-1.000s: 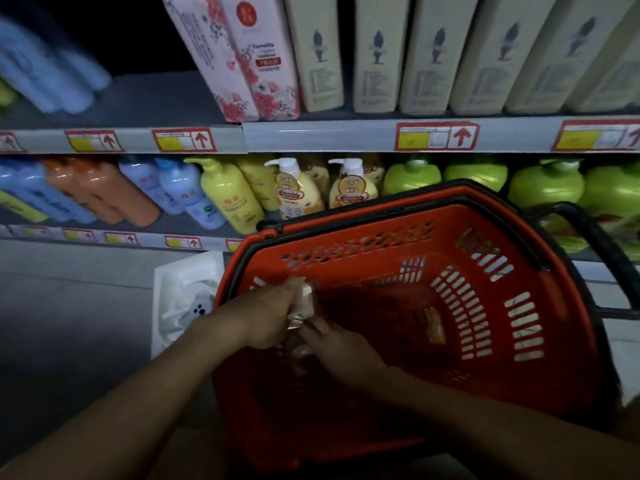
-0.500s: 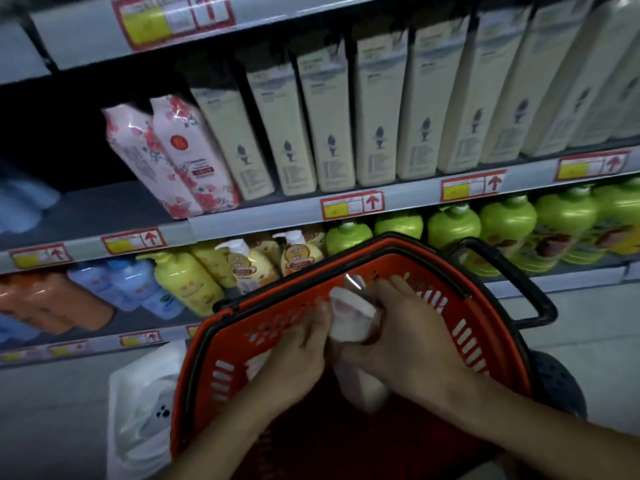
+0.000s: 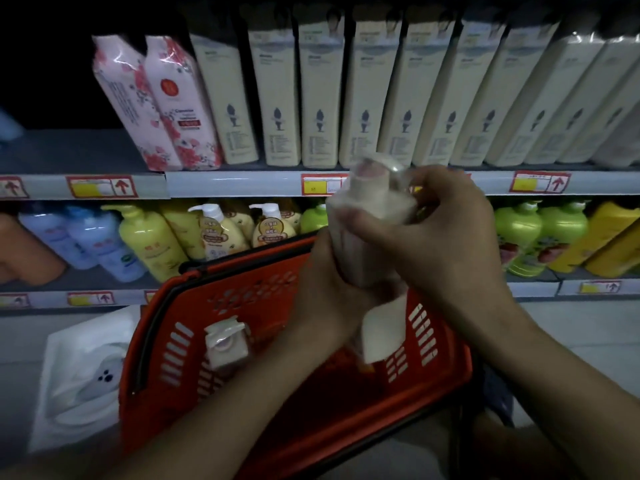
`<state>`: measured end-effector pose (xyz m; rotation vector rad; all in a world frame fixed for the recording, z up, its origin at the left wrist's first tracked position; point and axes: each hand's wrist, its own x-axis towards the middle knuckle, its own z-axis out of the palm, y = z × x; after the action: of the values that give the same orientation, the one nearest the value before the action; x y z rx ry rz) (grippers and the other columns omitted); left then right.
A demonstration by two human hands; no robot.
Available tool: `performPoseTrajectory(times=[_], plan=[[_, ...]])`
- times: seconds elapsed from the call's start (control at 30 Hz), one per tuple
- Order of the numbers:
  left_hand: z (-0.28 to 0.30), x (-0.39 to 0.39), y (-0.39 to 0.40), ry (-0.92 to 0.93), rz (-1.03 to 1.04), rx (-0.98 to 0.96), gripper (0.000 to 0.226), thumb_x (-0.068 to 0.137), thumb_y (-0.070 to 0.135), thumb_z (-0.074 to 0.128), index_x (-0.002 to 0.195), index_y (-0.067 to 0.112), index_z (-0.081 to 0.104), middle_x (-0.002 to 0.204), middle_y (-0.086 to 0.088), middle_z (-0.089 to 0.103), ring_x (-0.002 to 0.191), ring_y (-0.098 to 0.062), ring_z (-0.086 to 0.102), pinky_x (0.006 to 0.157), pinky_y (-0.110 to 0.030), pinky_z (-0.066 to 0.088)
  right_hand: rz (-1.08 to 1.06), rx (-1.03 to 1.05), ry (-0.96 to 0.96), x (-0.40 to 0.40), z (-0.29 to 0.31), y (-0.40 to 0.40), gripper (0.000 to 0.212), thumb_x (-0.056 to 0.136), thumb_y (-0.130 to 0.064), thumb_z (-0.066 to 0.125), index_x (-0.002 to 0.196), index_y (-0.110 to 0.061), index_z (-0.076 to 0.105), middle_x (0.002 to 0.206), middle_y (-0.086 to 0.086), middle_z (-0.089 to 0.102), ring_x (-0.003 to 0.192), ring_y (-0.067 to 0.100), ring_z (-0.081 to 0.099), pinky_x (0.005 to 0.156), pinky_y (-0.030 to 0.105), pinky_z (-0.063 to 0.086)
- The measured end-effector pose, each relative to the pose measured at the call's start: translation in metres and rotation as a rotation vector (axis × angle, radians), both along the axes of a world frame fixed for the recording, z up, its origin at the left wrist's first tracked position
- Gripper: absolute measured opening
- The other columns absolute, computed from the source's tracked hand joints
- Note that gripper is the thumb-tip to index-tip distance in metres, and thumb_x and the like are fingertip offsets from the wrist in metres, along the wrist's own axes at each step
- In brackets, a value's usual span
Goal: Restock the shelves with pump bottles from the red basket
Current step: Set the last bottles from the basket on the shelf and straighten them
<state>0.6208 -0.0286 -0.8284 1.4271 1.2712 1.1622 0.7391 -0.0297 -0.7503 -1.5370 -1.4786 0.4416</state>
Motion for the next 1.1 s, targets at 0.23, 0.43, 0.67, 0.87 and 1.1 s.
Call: performPoseTrajectory(times=[0.23,0.43,0.67,0.87,1.1], plan=[[0.034,-0.028,0.013,-0.508,0.082,-0.214,0.079,0.059,0.044,0.086,0.124,0.006,0.062,0.111,-0.011,0.075,0.102,-0.027,0.073,0.093,-0.044,0.057,0.326,-0.324,0.423,0.026,0.013,0.012,0.053,0.081,-0.058,0.069,0.124,-0.029,0.068,0.114,-0.002,0.073,0.097,0.019,0.074,0.095,0.048,0.058],[0.052,-0.054,0.018,-0.565,0.033,-0.285,0.061,0.071,0.061,0.068,0.114,0.018,0.071,0.111,-0.012,0.076,0.105,-0.029,0.072,0.097,-0.049,0.054,0.768,-0.613,0.554,-0.001,-0.002,-0.003,0.052,0.080,-0.020,0.077,0.130,-0.023,0.062,0.114,0.005,0.076,0.105,0.025,0.074,0.088,0.039,0.059],[0.056,-0.051,0.017,-0.498,0.083,-0.294,0.058,0.067,0.036,0.083,0.117,0.013,0.065,0.106,-0.010,0.077,0.101,-0.028,0.074,0.091,-0.046,0.058,0.206,-0.088,-0.424,-0.028,-0.034,-0.016,0.092,0.061,-0.068,0.071,0.143,-0.047,0.034,0.109,-0.013,0.071,0.095,0.015,0.070,0.071,0.037,0.058],[0.056,-0.070,0.016,-0.561,0.081,-0.277,0.058,0.063,0.028,0.080,0.115,0.005,0.071,0.108,-0.015,0.076,0.095,-0.029,0.073,0.085,-0.043,0.061,0.486,-0.405,0.244,-0.025,-0.033,-0.002,0.053,0.066,-0.059,0.083,0.113,-0.038,0.070,0.102,-0.008,0.076,0.094,0.007,0.073,0.082,0.037,0.061],[0.052,-0.075,0.013,-0.355,-0.100,-0.182,0.048,0.072,0.028,0.084,0.117,0.017,0.070,0.113,-0.005,0.076,0.105,-0.022,0.071,0.092,-0.039,0.057,0.583,-0.561,0.552,-0.014,-0.037,-0.004,0.045,0.068,-0.014,0.087,0.111,-0.012,0.074,0.109,0.011,0.077,0.103,0.029,0.074,0.095,0.050,0.057]])
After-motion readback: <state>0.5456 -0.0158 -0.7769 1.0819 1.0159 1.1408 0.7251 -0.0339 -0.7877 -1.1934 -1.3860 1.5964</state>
